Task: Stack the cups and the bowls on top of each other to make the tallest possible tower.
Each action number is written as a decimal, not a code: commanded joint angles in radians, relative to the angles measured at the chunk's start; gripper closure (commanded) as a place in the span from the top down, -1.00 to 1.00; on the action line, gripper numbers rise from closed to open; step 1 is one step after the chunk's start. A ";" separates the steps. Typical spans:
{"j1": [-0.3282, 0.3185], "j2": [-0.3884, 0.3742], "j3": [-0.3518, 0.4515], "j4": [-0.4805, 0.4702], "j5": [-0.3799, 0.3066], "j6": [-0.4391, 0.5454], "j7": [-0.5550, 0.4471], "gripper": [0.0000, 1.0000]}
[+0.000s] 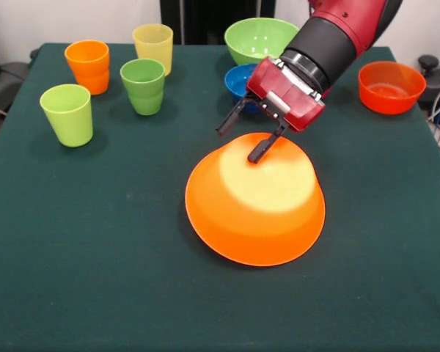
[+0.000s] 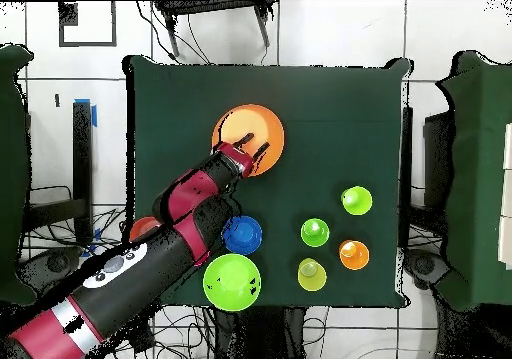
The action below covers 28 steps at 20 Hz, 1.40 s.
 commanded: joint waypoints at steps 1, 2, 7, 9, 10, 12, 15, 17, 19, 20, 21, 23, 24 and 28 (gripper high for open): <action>-0.033 0.039 0.105 -0.026 -0.066 -0.033 0.072 1.00; -0.030 0.040 0.107 -0.026 -0.061 -0.029 0.074 1.00; -0.014 0.054 0.094 -0.017 -0.037 -0.022 0.086 1.00; -0.017 0.037 0.098 -0.012 -0.059 -0.012 0.072 1.00; -0.019 0.032 0.100 -0.010 -0.065 -0.009 0.070 1.00; -0.025 0.031 0.106 -0.013 -0.069 -0.017 0.069 1.00; -0.027 0.043 0.111 -0.014 -0.060 -0.039 0.080 1.00; -0.027 0.055 0.110 -0.011 -0.055 -0.057 0.086 1.00; -0.020 0.075 0.093 -0.005 -0.047 -0.067 0.086 1.00; -0.017 0.086 0.084 -0.001 -0.044 -0.070 0.085 1.00; -0.015 0.098 0.074 0.003 -0.038 -0.076 0.086 1.00; -0.016 0.112 0.065 0.009 -0.037 -0.089 0.086 1.00; -0.020 0.112 0.068 0.012 -0.040 -0.098 0.088 1.00; -0.032 0.100 0.078 0.012 -0.063 -0.108 0.080 1.00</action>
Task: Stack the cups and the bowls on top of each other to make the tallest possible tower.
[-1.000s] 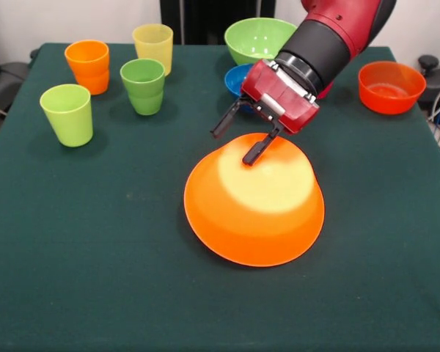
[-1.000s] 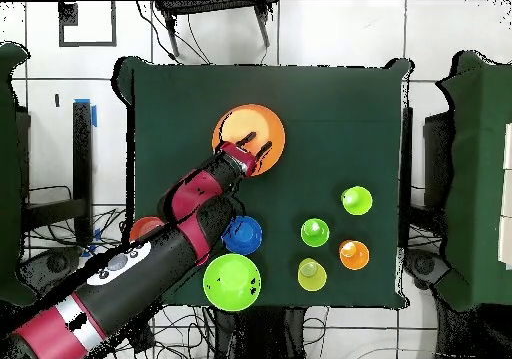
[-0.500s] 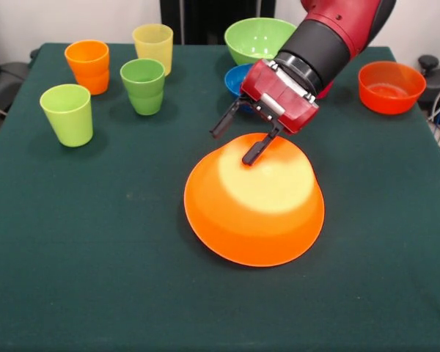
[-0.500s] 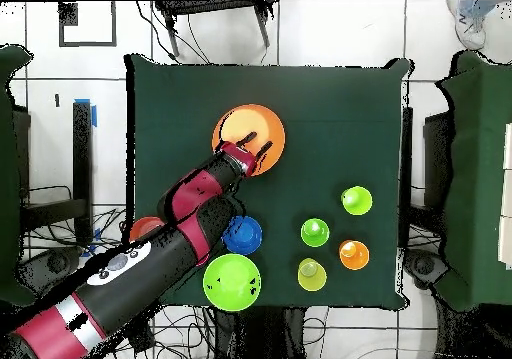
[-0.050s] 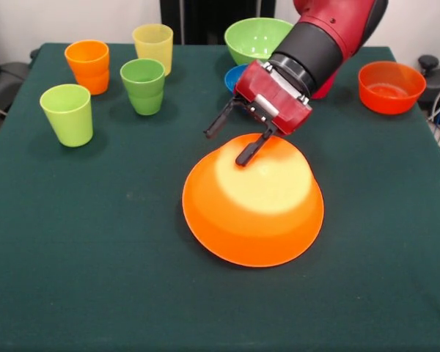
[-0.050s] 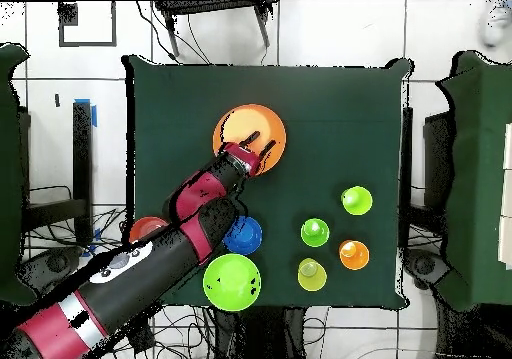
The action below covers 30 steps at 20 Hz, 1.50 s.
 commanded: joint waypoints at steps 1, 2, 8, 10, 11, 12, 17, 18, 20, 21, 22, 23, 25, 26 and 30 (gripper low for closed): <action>-0.028 0.038 0.117 0.008 -0.073 -0.031 0.078 1.00; -0.041 0.012 0.141 0.009 -0.098 -0.032 0.074 1.00; -0.129 -0.230 0.308 0.002 -0.331 0.123 -0.032 1.00; -0.157 -0.295 0.361 0.001 -0.390 0.177 -0.051 1.00; -0.166 -0.319 0.376 -0.005 -0.413 0.207 -0.061 1.00; -0.175 -0.343 0.392 -0.012 -0.435 0.237 -0.072 1.00; -0.211 -0.411 0.449 -0.049 -0.516 0.311 -0.094 1.00; -0.225 -0.430 0.471 -0.053 -0.532 0.328 -0.102 1.00; -0.247 -0.464 0.513 -0.059 -0.563 0.371 -0.120 1.00; -0.256 -0.479 0.532 -0.060 -0.576 0.387 -0.127 1.00; -0.276 -0.503 0.567 -0.055 -0.592 0.404 -0.138 1.00; -0.309 -0.535 0.622 -0.046 -0.617 0.419 -0.163 1.00; -0.405 -0.605 0.768 -0.011 -0.670 0.441 -0.225 1.00; -0.431 -0.622 0.806 0.000 -0.687 0.444 -0.236 1.00; -0.505 -0.663 0.900 0.045 -0.734 0.464 -0.221 1.00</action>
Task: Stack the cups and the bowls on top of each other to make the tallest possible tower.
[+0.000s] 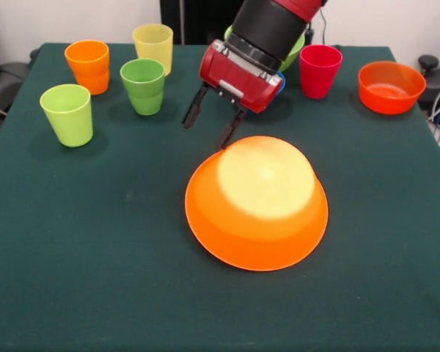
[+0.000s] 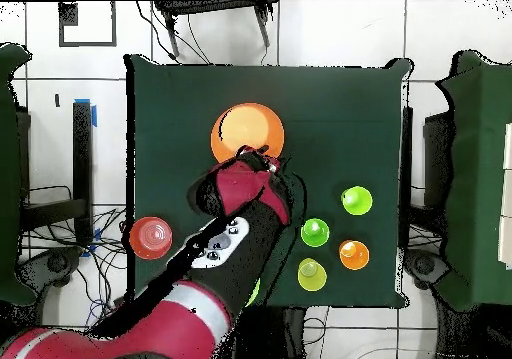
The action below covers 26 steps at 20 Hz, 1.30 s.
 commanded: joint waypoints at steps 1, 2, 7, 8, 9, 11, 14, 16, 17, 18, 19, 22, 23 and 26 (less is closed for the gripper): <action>-0.157 -0.128 0.438 0.062 -0.141 0.173 -0.230 1.00; -0.166 -0.137 0.448 0.071 -0.146 0.194 -0.224 1.00; -0.150 -0.160 0.434 0.076 -0.179 0.268 -0.178 1.00; -0.146 -0.163 0.432 0.073 -0.184 0.283 -0.173 1.00; -0.145 -0.164 0.431 0.069 -0.191 0.295 -0.171 1.00; -0.153 -0.169 0.442 0.067 -0.206 0.306 -0.176 1.00; -0.162 -0.171 0.451 0.059 -0.228 0.316 -0.175 1.00; -0.162 -0.168 0.451 0.048 -0.241 0.319 -0.168 1.00; -0.164 -0.167 0.451 0.043 -0.248 0.323 -0.167 1.00; -0.174 -0.171 0.463 0.046 -0.251 0.331 -0.173 1.00; -0.186 -0.179 0.476 0.050 -0.255 0.347 -0.187 1.00; -0.248 -0.216 0.543 0.085 -0.266 0.390 -0.244 1.00; -0.268 -0.227 0.564 0.099 -0.270 0.397 -0.255 1.00; -0.303 -0.258 0.597 0.128 -0.289 0.401 -0.266 1.00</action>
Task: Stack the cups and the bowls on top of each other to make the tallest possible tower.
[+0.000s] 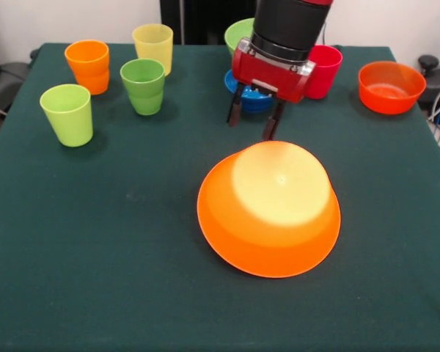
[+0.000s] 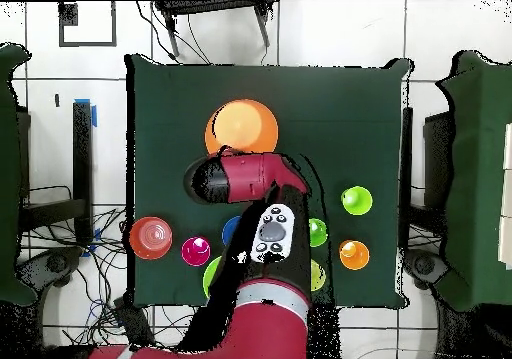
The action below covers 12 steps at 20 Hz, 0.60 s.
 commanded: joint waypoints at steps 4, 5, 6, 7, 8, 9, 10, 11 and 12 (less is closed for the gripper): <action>-0.082 -0.090 0.222 0.099 -0.098 0.159 -0.241 1.00; -0.083 -0.107 0.230 0.103 -0.096 0.179 -0.242 1.00; -0.084 -0.123 0.237 0.107 -0.094 0.199 -0.243 1.00; -0.085 -0.140 0.243 0.112 -0.092 0.219 -0.247 1.00; -0.085 -0.160 0.247 0.120 -0.091 0.239 -0.251 1.00; -0.093 -0.180 0.258 0.134 -0.087 0.258 -0.260 1.00; -0.106 -0.203 0.275 0.152 -0.079 0.283 -0.275 1.00; -0.123 -0.224 0.297 0.172 -0.071 0.306 -0.294 1.00; -0.139 -0.244 0.317 0.190 -0.065 0.324 -0.315 1.00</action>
